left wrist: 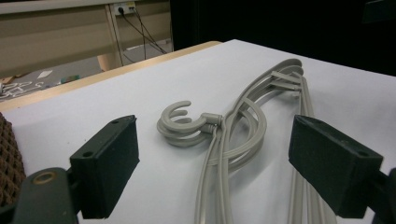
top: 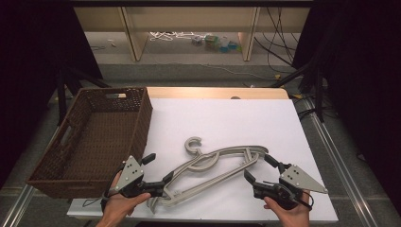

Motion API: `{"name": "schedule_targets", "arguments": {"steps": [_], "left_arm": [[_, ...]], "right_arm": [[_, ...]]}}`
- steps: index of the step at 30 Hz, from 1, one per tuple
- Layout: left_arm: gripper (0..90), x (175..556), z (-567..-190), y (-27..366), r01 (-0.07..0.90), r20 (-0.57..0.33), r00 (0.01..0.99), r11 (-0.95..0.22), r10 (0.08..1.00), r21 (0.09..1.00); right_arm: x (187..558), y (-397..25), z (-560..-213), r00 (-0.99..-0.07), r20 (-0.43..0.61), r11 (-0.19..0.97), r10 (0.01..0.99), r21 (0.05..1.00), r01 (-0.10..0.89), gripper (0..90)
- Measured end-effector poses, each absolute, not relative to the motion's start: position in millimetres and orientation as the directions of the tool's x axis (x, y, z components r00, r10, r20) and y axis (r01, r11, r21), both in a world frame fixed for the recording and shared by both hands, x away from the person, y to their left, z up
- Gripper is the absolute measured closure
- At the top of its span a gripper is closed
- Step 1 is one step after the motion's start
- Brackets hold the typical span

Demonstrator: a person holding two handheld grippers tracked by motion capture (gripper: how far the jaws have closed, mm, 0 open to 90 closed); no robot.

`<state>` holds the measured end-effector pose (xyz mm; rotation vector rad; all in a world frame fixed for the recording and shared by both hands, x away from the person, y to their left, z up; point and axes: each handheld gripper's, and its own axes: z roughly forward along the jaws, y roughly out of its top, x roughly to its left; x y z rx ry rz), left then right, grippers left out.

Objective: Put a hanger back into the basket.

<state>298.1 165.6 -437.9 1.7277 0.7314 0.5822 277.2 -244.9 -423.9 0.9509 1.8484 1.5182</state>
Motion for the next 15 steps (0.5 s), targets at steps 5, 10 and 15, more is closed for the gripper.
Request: {"name": "schedule_targets", "arguments": {"steps": [5,10,15], "left_arm": [[19.1,305.3,-434.3,156.8,0.235,0.029,0.697,-0.266,0.717,0.935],[24.7,310.6,-435.6,148.7,0.248,0.081,0.735,-0.379,0.673,0.892],[26.1,319.7,-438.9,137.1,0.27,0.115,0.763,-0.476,0.636,0.837]], "right_arm": [[278.2,-244.0,-424.9,-0.591,0.018,0.099,0.806,0.981,0.165,16.0],[277.6,-245.6,-425.4,-0.578,0.031,0.099,0.816,0.976,0.192,16.0],[277.5,-244.7,-425.6,-0.58,0.035,0.093,0.814,0.977,0.19,16.8]]}}
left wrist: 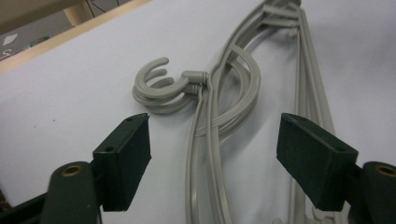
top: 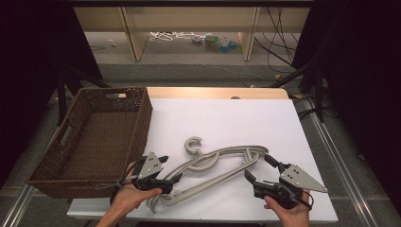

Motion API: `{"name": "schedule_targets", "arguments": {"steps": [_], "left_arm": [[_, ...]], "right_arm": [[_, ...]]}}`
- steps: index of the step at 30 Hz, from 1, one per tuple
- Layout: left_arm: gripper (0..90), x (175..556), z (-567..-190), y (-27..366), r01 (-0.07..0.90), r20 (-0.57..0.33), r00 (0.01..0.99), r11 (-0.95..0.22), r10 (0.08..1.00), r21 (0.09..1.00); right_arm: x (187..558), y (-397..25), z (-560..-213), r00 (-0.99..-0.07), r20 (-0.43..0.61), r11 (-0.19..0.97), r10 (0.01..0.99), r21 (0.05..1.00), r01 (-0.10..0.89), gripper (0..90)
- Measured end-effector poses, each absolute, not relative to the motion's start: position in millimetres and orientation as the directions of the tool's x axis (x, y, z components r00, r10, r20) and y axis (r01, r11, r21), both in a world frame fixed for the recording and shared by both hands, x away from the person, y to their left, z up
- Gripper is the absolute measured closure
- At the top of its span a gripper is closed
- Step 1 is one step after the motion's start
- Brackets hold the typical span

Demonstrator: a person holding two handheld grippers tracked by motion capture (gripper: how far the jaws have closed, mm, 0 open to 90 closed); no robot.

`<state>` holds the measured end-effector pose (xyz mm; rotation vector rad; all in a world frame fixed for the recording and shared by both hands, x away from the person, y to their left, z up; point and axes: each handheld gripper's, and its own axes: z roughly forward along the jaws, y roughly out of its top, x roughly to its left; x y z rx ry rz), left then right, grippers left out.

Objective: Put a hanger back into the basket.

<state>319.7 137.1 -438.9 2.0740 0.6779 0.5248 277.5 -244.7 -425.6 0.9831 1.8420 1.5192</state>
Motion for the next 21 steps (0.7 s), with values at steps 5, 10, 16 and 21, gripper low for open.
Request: {"name": "schedule_targets", "arguments": {"steps": [5,10,16,21], "left_arm": [[33.5,329.0,-443.3,120.7,0.276,0.157,0.784,-0.563,0.6,0.779],[46.6,341.3,-450.0,109.5,0.308,0.165,0.81,-0.648,0.563,0.697],[56.4,349.1,-455.8,100.6,0.353,0.144,0.804,-0.658,0.576,0.665],[63.4,351.5,-457.6,98.2,0.35,0.134,0.819,-0.671,0.557,0.654]], "right_arm": [[278.6,-245.0,-425.8,-0.594,0.017,0.109,0.804,0.978,0.176,17.0],[278.5,-246.1,-425.3,-0.591,0.024,0.104,0.806,0.978,0.181,17.5],[278.5,-246.6,-425.4,-0.593,0.02,0.113,0.805,0.976,0.186,18.0],[279.5,-245.1,-426.8,-0.591,0.033,0.099,0.806,0.977,0.19,18.3]]}}
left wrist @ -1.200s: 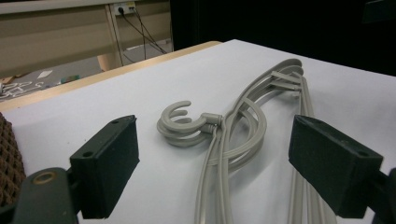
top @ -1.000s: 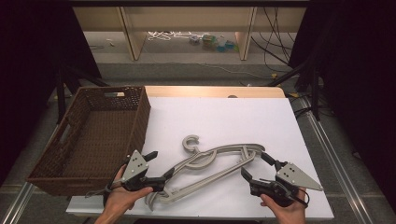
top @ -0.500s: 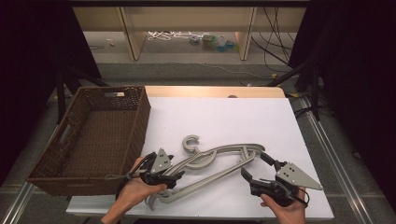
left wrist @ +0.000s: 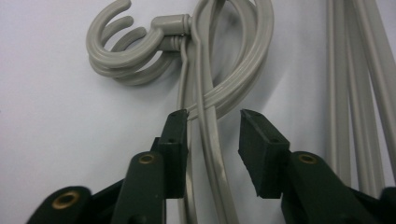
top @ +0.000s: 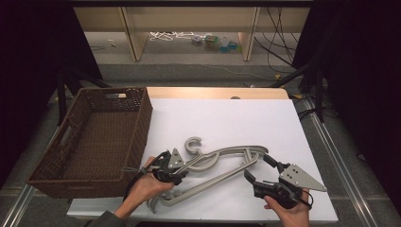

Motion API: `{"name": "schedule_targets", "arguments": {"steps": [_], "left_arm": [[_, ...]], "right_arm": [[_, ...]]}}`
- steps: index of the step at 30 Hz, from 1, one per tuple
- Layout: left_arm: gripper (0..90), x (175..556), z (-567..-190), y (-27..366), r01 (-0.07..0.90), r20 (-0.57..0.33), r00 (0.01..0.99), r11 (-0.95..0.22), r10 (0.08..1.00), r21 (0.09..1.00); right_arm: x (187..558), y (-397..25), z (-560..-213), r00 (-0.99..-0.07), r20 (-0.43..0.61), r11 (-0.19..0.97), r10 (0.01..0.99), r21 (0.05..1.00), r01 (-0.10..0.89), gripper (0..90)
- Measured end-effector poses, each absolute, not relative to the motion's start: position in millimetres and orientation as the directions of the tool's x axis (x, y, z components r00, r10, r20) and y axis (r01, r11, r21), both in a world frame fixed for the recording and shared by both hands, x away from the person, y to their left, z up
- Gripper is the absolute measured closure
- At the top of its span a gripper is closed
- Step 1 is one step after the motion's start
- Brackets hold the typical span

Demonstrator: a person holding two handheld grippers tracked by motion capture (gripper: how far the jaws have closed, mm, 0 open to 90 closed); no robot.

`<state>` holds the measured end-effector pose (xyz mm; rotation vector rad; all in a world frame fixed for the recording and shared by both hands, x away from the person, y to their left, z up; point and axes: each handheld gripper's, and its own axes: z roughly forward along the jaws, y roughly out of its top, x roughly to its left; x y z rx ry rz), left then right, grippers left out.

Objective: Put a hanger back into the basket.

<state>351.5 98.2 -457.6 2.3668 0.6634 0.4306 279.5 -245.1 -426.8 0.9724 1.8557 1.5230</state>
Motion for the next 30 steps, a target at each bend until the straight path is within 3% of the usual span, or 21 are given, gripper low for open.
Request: {"name": "schedule_targets", "arguments": {"steps": [13,23,26,30], "left_arm": [[75.9,359.1,-461.9,94.9,0.408,0.062,0.835,-0.69,0.547,0.598],[71.1,367.8,-460.8,88.6,0.436,0.031,0.831,-0.683,0.556,0.586],[76.3,366.2,-460.4,84.3,0.409,0.089,0.828,-0.706,0.553,0.578],[79.0,366.1,-460.9,84.6,0.419,0.091,0.818,-0.697,0.568,0.582]], "right_arm": [[278.9,-244.6,-426.7,-0.595,0.058,0.096,0.801,0.97,0.224,20.1],[279.8,-244.2,-427.6,-0.596,0.056,0.114,0.801,0.963,0.243,20.6],[281.2,-243.3,-429.1,-0.596,0.053,0.107,0.801,0.967,0.23,20.9],[280.3,-244.5,-427.8,-0.597,0.052,0.117,0.801,0.963,0.241,21.4]]}}
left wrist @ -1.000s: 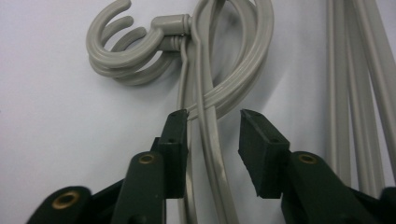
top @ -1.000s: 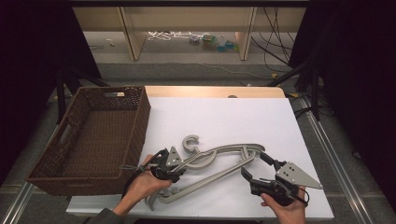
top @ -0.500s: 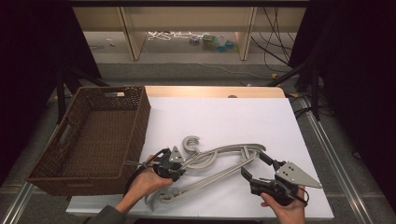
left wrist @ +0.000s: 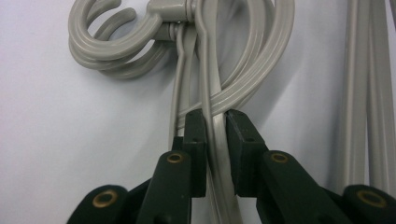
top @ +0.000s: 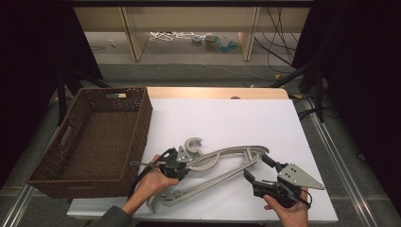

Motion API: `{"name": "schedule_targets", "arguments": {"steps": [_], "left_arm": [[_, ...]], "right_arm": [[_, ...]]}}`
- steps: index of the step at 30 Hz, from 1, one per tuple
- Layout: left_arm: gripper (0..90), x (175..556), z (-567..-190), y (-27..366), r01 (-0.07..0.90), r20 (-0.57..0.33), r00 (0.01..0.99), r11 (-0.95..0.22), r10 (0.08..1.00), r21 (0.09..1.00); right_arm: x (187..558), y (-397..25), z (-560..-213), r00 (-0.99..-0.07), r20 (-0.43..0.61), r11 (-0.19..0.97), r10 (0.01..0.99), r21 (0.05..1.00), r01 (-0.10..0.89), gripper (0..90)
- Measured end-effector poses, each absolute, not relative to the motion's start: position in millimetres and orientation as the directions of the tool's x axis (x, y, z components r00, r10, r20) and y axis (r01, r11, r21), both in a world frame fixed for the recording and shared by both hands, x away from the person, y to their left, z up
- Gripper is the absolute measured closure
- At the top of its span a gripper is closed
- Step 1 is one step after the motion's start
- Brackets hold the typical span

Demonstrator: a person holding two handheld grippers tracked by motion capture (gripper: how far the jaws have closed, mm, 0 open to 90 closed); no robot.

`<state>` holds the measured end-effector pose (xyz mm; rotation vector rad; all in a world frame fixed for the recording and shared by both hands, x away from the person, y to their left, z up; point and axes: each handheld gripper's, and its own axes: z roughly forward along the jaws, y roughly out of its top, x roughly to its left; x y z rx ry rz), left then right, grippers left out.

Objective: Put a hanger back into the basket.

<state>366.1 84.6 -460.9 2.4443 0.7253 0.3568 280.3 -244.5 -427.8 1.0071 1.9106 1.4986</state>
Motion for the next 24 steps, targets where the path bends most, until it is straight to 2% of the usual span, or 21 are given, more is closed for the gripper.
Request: {"name": "schedule_targets", "arguments": {"steps": [9,13,17,24], "left_arm": [[81.0,371.3,-456.2,98.3,0.472,-0.004,0.8,-0.624,0.6,0.623],[81.1,371.0,-457.6,100.2,0.462,0.005,0.784,-0.589,0.621,0.663],[81.1,370.7,-453.4,104.7,0.478,-0.04,0.778,-0.549,0.627,0.686],[81.2,370.9,-445.3,116.7,0.475,-0.032,0.764,-0.528,0.644,0.704]], "right_arm": [[280.5,-248.5,-426.7,-0.591,0.054,0.102,0.805,0.969,0.226,22.2],[280.4,-248.3,-426.9,-0.591,0.055,0.103,0.805,0.968,0.231,22.3],[280.5,-248.1,-427.1,-0.595,0.053,0.107,0.802,0.967,0.231,22.3],[280.1,-246.6,-427.1,-0.61,0.061,0.095,0.79,0.971,0.22,22.3]]}}
